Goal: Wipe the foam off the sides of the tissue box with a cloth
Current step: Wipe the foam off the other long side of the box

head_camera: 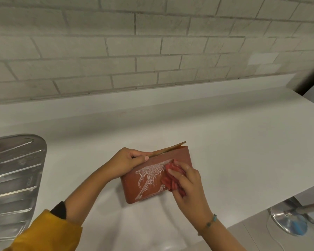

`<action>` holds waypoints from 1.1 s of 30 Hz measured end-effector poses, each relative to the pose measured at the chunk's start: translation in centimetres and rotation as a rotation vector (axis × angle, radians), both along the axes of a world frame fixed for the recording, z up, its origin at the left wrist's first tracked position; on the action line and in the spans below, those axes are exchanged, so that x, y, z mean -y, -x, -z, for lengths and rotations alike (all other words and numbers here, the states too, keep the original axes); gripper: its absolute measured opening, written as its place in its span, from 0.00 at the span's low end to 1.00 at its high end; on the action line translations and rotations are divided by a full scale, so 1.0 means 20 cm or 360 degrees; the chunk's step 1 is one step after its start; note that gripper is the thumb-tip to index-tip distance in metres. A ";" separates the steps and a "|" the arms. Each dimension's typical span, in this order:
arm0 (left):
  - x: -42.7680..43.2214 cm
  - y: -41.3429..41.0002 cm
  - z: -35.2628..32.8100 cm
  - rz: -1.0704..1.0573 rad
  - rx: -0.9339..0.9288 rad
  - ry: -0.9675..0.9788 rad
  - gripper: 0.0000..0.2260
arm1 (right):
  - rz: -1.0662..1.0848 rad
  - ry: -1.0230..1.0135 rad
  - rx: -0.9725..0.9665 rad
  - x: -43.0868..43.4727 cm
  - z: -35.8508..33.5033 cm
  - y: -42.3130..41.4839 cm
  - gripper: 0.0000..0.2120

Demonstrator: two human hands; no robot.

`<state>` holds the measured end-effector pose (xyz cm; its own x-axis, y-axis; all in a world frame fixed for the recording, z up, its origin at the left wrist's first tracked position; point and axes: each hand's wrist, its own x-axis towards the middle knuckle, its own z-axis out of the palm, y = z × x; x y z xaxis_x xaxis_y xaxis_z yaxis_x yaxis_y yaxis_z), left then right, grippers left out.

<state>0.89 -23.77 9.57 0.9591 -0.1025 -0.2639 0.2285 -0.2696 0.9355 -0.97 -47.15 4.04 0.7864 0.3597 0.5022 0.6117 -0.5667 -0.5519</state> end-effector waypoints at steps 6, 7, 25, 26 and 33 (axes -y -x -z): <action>0.01 0.02 0.01 -0.0005 0.0038 0.0002 0.11 | 0.0188 -0.0087 -0.0005 0.09 0.00 -0.05 0.27; 0.01 0.02 0.01 -0.0006 0.0046 0.0006 0.11 | 0.0249 -0.0134 -0.0026 0.06 0.00 -0.06 0.28; 0.00 0.01 0.02 -0.0044 0.0011 0.0036 0.09 | 0.0162 -0.0222 -0.0049 -0.10 -0.01 -0.06 0.24; 0.01 0.01 0.03 -0.0040 0.0011 0.0033 0.09 | 0.0096 -0.0177 -0.0039 -0.10 0.00 -0.04 0.21; 0.00 0.01 0.02 -0.0010 0.0000 0.0014 0.08 | 0.0063 0.0004 0.0014 0.10 0.02 -0.09 0.28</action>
<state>0.69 -23.79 9.15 0.9597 -0.0987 -0.2631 0.2303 -0.2600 0.9378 0.76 -49.11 3.72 0.7954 0.3297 0.5085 0.5937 -0.5921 -0.5449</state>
